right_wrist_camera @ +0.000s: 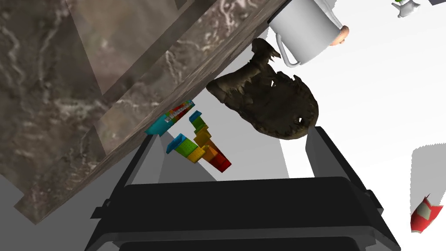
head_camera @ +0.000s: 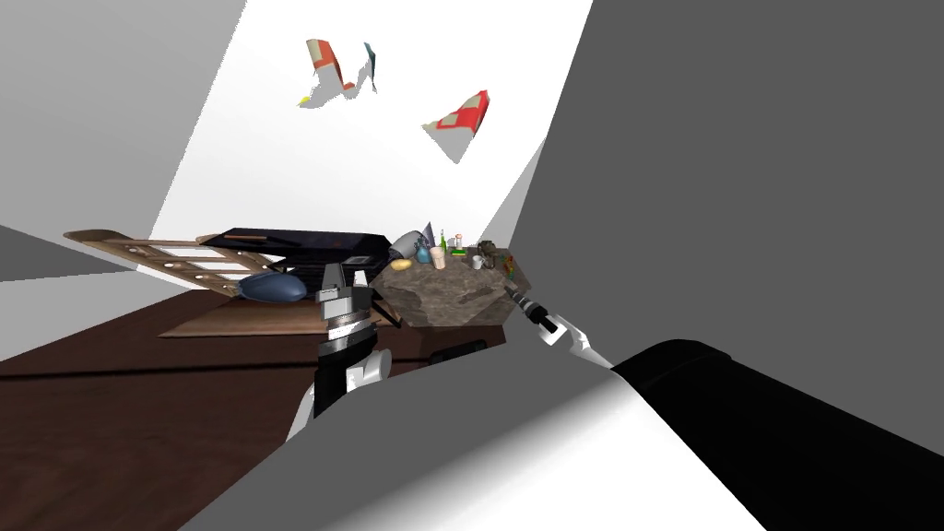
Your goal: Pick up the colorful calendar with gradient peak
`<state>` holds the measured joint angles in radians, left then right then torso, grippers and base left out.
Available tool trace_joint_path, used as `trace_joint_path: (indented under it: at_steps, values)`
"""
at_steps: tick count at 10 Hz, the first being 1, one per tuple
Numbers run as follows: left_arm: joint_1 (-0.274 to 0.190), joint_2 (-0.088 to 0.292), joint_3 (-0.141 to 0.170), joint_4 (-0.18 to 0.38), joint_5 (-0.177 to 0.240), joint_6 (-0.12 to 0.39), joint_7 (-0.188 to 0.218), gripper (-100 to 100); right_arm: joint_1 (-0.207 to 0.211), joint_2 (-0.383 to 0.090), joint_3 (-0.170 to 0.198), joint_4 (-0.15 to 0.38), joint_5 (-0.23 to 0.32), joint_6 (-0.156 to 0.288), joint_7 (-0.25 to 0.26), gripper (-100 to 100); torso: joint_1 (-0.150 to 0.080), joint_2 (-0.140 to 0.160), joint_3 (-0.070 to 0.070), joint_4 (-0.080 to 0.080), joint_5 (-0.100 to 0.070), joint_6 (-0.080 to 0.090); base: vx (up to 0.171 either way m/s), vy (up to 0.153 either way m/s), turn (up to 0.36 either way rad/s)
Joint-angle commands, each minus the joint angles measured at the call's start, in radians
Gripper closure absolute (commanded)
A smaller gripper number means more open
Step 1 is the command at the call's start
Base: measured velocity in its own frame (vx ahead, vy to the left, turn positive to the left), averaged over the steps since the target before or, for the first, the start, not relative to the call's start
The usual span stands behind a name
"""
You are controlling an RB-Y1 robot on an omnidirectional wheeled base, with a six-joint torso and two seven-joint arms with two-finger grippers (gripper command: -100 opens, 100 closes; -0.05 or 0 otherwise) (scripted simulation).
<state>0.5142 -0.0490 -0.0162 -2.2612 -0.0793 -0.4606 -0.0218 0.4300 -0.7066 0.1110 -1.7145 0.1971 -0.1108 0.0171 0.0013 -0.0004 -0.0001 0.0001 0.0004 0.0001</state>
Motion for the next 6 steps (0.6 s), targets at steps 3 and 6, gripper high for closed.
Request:
trace_joint_path:
  at_steps: [3, 6]
  values:
    - [0.0, 0.0, 0.0, 0.0, 0.0, 0.0, 0.0, 0, -0.009, -0.1, 0.001, 0.058, 0.014, 0.056, 0.011, -100, 0.0, -0.001, -0.001, 0.0, 0.0, 0.0, 0.025, 0.043, 0.083]
    - [0.0, 0.0, 0.0, 0.0, 0.0, 0.0, 0.0, 0, -0.021, -0.191, 0.001, 0.107, 0.023, 0.091, 0.021, -100, 0.0, -0.002, -0.001, 0.0, 0.0, 0.0, 0.042, 0.045, 0.085]
